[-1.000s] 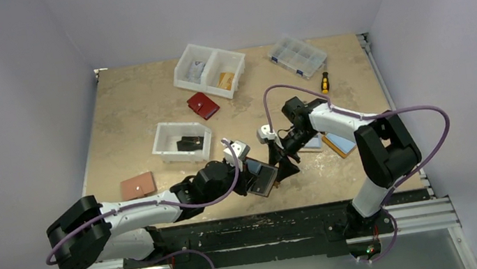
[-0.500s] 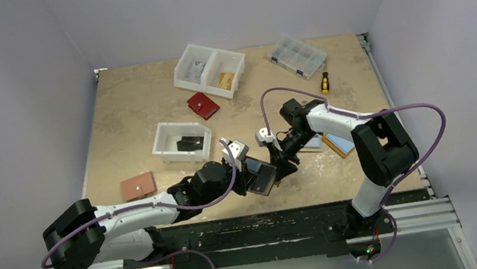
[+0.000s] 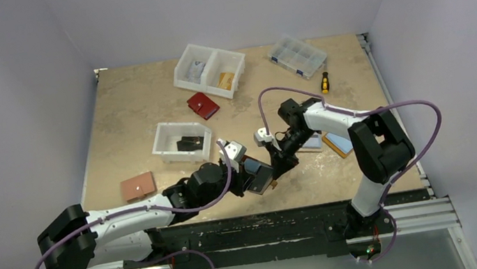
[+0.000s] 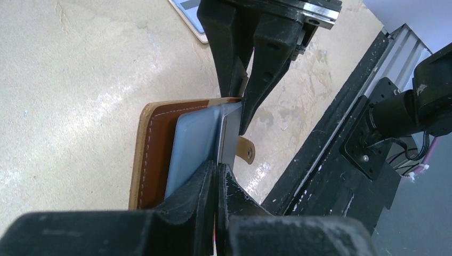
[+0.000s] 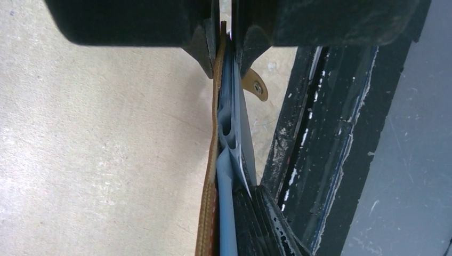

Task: Take the credit cards out of the card holder
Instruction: Remove the credit card from the card holder.

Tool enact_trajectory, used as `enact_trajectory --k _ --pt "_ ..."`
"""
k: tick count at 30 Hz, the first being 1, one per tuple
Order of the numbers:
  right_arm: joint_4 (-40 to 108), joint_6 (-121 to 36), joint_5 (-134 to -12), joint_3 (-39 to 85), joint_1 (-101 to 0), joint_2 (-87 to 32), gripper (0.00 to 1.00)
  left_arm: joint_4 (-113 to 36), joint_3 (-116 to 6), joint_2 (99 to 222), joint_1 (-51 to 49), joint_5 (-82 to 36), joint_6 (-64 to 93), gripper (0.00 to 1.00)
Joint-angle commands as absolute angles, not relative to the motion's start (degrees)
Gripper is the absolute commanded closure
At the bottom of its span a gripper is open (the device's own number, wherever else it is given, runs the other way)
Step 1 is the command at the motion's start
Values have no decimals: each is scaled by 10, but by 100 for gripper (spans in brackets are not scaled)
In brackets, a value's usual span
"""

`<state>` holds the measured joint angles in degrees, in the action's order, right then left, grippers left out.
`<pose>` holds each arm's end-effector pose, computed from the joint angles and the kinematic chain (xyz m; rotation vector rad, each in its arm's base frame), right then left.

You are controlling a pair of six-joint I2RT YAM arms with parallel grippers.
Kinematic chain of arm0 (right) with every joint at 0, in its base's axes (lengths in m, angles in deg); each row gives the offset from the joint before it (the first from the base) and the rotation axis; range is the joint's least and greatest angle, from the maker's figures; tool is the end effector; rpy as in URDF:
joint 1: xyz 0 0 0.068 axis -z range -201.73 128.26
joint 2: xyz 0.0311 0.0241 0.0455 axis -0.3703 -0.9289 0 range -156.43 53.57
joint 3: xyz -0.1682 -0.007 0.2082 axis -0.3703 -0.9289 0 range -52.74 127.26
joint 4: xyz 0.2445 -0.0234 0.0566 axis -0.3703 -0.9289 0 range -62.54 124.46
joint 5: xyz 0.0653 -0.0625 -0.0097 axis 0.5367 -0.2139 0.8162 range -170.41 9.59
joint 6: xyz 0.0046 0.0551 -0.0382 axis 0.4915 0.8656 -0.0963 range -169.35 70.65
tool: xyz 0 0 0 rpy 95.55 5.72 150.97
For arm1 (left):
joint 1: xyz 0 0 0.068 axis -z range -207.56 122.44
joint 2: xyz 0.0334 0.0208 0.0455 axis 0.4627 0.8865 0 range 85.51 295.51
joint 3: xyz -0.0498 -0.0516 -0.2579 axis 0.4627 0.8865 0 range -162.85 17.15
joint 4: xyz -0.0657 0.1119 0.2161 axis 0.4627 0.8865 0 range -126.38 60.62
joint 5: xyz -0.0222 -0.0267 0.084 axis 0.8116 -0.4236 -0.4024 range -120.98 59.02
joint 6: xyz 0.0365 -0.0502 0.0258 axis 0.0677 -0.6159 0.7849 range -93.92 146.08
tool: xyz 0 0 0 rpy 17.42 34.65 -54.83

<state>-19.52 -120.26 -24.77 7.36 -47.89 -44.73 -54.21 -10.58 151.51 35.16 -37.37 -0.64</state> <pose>0.2274 0.1611 0.1672 -1.8744 1.6898 1.2495 0.1224 -0.2245 0.2070 0.5551 1.9644 -0.9157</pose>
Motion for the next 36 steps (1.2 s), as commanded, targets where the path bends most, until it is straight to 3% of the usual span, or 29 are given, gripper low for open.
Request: enact_trajectory --k 1,8,24,36 --pt "-228 -1230 -243 100 -481 -454 100 -583 -102 1484 354 -380 -7 100" --pt "-317 -1277 -249 145 -485 -509 100 -570 -93 1459 354 -385 -6 100" --pt "-305 -1212 -271 163 -521 -531 100 -495 -101 1424 354 -402 -11 100" --pt "-264 -1141 -299 164 -521 -561 97 -482 -24 1347 353 -426 -85 100"
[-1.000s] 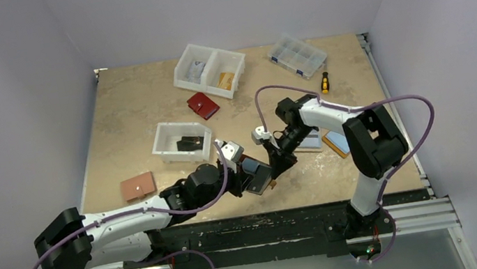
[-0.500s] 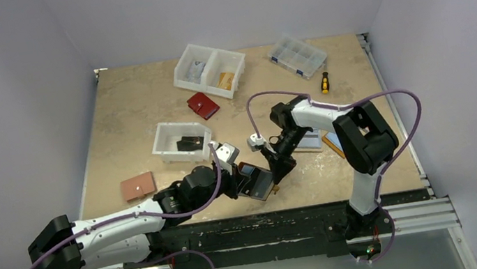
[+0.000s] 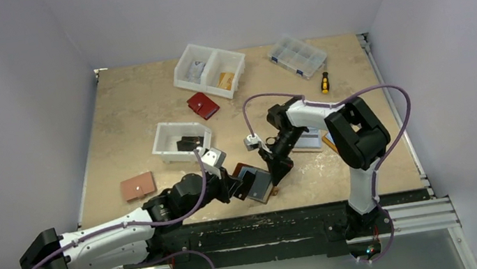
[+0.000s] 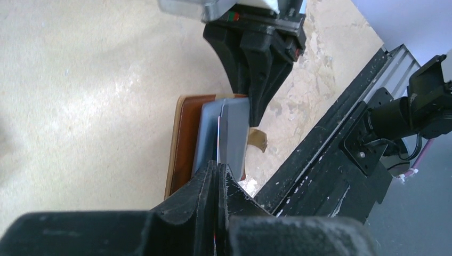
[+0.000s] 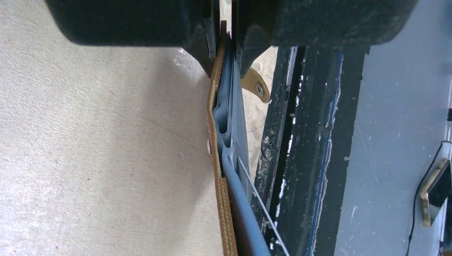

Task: Take the credit cards out of the card holder
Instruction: Remove the credit card from the card holder, then place the credit card in the storage box.

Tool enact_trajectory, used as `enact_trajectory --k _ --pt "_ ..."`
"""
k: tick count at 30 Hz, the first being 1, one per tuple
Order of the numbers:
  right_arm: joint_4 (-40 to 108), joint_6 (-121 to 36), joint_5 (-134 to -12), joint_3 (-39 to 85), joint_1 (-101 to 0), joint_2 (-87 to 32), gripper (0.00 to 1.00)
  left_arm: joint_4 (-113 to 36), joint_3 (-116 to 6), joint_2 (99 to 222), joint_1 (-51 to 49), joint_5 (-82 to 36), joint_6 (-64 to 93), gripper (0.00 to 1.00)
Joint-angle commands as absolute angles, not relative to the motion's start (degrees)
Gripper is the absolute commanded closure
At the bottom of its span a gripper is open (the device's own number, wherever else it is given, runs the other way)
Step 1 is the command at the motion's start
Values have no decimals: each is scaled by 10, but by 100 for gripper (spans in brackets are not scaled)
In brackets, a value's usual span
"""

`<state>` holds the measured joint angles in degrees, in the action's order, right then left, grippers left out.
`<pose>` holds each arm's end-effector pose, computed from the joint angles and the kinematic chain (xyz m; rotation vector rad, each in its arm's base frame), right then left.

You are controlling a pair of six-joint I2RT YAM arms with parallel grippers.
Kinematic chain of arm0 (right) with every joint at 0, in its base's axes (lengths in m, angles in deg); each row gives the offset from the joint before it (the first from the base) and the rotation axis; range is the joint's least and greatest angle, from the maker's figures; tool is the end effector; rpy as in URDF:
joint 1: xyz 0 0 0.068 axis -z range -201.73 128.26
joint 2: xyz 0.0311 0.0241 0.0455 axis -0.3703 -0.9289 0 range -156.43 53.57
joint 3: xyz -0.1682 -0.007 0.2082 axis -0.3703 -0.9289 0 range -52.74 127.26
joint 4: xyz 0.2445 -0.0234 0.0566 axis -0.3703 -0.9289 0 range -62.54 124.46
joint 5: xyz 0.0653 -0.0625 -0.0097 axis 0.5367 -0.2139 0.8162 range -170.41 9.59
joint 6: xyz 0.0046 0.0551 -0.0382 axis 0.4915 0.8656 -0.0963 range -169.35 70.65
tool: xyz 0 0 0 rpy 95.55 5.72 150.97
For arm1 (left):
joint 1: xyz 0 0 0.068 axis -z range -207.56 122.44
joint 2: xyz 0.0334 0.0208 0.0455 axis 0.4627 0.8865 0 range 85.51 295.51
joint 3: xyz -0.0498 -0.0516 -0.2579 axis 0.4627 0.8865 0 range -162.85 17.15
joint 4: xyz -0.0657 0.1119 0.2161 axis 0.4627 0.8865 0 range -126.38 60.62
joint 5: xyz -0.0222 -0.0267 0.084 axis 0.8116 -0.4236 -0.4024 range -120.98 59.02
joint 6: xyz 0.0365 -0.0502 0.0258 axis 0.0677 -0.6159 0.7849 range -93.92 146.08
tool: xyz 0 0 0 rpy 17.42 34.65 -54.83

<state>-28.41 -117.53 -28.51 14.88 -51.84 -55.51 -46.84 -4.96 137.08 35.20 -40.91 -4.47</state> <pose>0.2330 0.1840 0.1437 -1.9637 1.9197 1.3733 0.1058 -0.1853 0.2115 0.4373 1.9628 -0.9212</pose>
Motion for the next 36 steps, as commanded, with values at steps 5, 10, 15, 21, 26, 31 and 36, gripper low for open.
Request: enact_trajectory --k 5,10,15,21,26,31,36 --pt "-234 -1103 -311 159 -521 -563 85 -484 -2 1331 353 -432 -119 100" --pt "-200 -1062 -326 149 -520 -556 62 -494 21 1325 353 -438 -150 100" --pt "-169 -1024 -340 138 -507 -542 44 -506 37 1332 353 -442 -183 100" --pt "-150 -1010 -350 131 -490 -519 39 -518 46 1341 353 -448 -209 100" --pt "-138 -1021 -346 120 -482 -480 37 -532 50 1338 353 -453 -208 100" --pt "-160 -1075 -305 117 -482 -445 36 -554 46 1342 353 -448 -187 100" --pt "-197 -1160 -226 117 -483 -427 36 -571 22 1371 353 -427 -159 100"
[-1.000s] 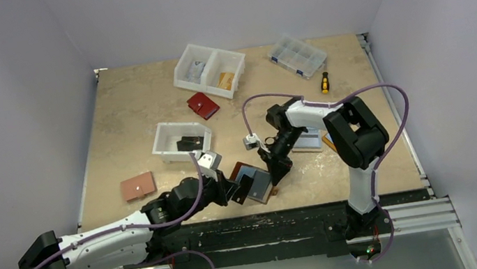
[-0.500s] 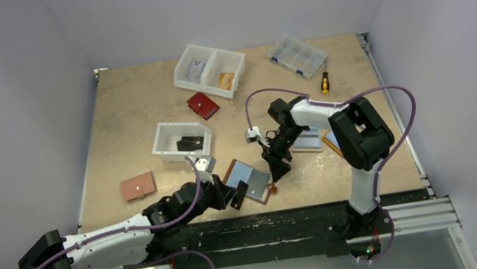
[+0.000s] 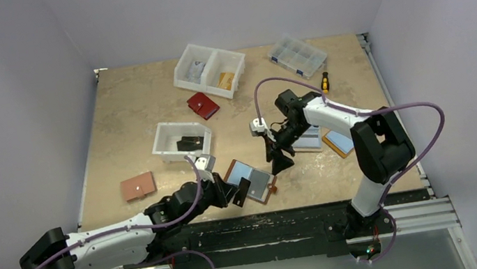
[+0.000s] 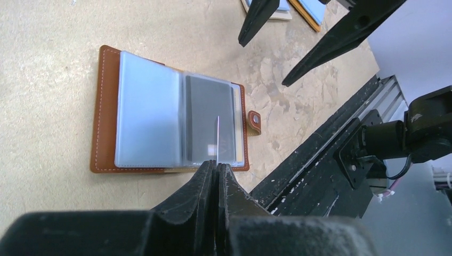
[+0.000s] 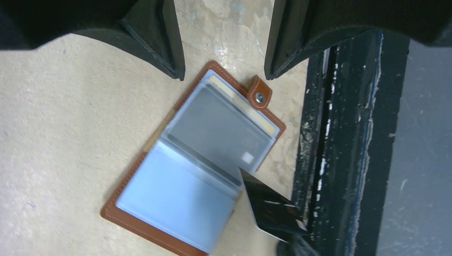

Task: Take the credit cards out of the card holder
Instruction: Place the credit card in the storage box.

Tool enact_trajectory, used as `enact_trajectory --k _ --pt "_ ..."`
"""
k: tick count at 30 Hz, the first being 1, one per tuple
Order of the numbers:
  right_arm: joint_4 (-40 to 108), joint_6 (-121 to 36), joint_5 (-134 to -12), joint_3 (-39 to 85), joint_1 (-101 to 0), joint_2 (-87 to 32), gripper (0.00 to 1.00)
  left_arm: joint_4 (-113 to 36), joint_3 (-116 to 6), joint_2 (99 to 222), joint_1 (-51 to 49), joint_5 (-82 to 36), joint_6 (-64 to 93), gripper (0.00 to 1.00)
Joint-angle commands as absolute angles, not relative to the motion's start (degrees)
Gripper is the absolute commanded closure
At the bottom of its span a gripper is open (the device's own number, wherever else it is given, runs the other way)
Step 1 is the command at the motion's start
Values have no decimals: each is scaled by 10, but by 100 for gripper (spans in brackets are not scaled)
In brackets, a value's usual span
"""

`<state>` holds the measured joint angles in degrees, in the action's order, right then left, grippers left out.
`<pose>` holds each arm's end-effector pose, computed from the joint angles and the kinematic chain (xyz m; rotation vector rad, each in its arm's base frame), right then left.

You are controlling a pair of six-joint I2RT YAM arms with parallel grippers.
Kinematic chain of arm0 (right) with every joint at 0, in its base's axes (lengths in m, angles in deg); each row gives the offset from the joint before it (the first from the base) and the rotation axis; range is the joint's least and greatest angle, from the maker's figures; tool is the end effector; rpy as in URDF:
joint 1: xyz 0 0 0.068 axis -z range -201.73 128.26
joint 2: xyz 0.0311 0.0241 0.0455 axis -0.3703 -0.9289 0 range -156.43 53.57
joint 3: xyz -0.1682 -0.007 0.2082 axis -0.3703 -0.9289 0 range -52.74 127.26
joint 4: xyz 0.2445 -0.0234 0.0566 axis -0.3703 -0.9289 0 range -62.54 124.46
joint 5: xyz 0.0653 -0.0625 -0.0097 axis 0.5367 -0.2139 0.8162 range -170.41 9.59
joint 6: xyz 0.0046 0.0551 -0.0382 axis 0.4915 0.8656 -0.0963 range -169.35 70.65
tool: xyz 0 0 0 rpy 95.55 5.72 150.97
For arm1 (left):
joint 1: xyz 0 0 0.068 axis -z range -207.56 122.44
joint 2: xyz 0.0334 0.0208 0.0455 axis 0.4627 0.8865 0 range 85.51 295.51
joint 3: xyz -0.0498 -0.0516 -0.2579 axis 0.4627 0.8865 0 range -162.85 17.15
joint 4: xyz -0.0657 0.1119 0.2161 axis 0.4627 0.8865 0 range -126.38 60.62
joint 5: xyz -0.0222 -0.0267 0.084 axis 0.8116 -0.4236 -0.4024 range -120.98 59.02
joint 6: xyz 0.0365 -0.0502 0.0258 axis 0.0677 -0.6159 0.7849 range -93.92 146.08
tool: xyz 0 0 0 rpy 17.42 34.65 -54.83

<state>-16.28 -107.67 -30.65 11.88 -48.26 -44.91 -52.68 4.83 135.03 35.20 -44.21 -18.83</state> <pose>0.2473 0.1693 0.1802 -1.7924 1.8768 1.1236 0.0994 -0.1663 0.1710 0.1572 2.0618 -1.0045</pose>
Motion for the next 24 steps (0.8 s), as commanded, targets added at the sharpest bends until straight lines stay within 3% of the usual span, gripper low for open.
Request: enact_trajectory --k 1,6,19,22,24 --pt "-201 -1179 -210 114 -484 -425 37 -575 15 1382 353 -419 -153 100" --pt "-241 -1283 -165 98 -492 -427 40 -590 -29 1447 353 -383 -125 100" --pt "-285 -1309 -148 143 -524 -478 38 -622 -87 1543 353 -345 -104 100" --pt "-277 -1294 -155 144 -533 -481 42 -626 -92 1547 353 -344 -104 100" --pt "-280 -1294 -160 146 -540 -484 50 -624 -93 1547 353 -346 -103 100"
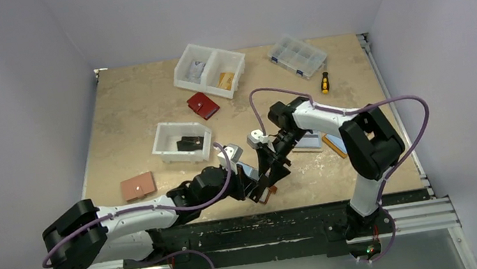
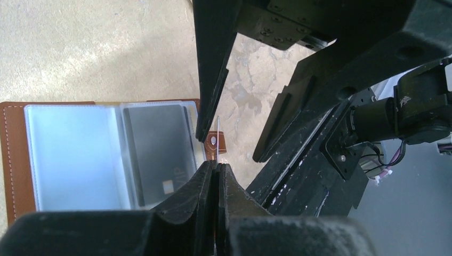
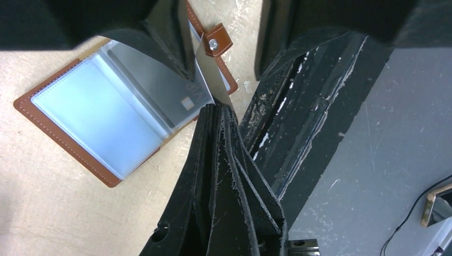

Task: Take the credit cards out of the card holder
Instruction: Place the credit card in the storage box.

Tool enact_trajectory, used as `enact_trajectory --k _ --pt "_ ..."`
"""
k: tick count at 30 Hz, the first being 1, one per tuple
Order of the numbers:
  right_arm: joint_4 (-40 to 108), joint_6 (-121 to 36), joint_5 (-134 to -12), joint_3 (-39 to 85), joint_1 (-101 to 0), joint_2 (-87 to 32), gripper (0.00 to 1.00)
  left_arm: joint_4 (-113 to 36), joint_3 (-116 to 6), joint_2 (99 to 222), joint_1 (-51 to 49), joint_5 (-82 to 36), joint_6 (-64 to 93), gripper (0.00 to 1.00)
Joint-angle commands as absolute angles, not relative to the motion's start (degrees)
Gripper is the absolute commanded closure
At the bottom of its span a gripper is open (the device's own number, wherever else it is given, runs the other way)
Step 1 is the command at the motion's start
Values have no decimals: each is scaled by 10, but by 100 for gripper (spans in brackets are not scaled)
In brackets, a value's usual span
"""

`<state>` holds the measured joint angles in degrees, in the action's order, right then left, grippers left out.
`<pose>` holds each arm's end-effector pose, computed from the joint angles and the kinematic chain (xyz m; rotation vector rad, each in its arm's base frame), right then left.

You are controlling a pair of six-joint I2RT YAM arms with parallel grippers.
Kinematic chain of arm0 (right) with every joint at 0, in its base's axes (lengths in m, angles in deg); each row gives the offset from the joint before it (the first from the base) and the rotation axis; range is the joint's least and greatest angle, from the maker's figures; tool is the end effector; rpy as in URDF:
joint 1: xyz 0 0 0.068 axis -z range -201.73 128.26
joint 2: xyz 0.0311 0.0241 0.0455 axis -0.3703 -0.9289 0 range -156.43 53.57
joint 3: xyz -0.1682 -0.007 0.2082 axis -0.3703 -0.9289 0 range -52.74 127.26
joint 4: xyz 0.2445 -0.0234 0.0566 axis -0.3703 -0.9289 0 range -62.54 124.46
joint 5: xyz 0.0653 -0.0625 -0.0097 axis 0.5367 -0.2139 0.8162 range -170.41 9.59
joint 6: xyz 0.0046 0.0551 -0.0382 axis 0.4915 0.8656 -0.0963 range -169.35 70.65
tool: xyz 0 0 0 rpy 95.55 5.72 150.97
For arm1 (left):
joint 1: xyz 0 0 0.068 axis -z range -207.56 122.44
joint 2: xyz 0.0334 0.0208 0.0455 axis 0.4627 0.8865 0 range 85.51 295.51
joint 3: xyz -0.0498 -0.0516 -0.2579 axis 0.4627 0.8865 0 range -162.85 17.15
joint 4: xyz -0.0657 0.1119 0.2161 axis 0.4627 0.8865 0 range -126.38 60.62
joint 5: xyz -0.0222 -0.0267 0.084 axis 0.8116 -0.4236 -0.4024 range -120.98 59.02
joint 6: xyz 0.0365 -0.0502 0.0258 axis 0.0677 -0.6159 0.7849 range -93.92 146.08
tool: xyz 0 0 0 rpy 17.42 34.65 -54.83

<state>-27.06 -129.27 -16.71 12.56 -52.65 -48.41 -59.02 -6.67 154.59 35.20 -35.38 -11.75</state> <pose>0.2189 0.1872 0.1777 -1.9288 1.4601 1.4378 0.1195 -0.2233 0.1815 0.4055 2.0862 -1.0373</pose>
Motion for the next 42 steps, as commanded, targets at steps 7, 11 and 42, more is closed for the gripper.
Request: enact_trajectory --k 7,11,42 --pt "-294 -1299 -172 161 -547 -498 92 -619 -92 1539 353 -355 -102 100" --pt "-294 -1299 -183 161 -547 -493 100 -598 -88 1521 353 -380 -112 100" --pt "-437 -1306 -132 240 -530 -535 100 -418 -152 1424 341 -363 -135 10"
